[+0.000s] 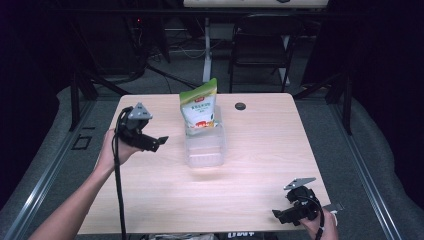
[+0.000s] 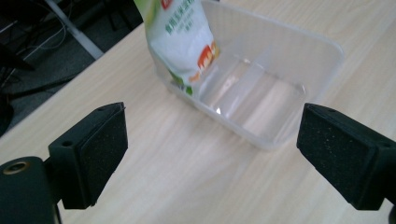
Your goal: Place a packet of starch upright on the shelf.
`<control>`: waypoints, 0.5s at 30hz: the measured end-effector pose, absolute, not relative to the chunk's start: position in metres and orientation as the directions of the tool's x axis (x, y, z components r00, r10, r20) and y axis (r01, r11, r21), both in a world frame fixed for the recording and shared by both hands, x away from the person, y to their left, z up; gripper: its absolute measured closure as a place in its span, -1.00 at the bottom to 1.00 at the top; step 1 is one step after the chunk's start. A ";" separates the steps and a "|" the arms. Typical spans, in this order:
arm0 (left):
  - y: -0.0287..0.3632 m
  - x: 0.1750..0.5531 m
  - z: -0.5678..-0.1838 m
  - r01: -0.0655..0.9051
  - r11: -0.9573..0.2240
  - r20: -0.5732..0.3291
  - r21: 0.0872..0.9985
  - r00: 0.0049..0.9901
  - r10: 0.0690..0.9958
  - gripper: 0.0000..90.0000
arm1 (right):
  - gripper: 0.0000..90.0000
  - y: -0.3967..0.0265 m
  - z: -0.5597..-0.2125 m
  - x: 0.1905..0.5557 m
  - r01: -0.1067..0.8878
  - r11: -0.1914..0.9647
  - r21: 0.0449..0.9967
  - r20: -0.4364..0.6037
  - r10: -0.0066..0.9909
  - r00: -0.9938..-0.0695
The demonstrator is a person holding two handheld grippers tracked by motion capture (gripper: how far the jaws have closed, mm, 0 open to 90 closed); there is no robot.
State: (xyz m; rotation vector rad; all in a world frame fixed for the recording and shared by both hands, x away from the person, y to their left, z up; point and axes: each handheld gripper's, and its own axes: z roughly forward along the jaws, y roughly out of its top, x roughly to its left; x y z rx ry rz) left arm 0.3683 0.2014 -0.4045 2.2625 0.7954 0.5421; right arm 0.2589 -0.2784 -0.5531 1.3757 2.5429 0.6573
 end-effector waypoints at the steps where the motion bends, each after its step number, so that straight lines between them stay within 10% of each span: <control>1: 0.204 0.361 -0.408 0.394 -0.591 0.152 0.704 0.729 0.667 -0.81 | -0.90 -0.278 -0.553 0.259 0.751 0.473 0.461 0.054 0.830 -0.555; 15: 0.208 0.300 -0.459 0.454 -0.605 0.095 0.654 0.744 0.662 -0.82 | -0.90 -0.277 -0.554 0.260 0.751 0.482 0.451 0.048 0.827 -0.560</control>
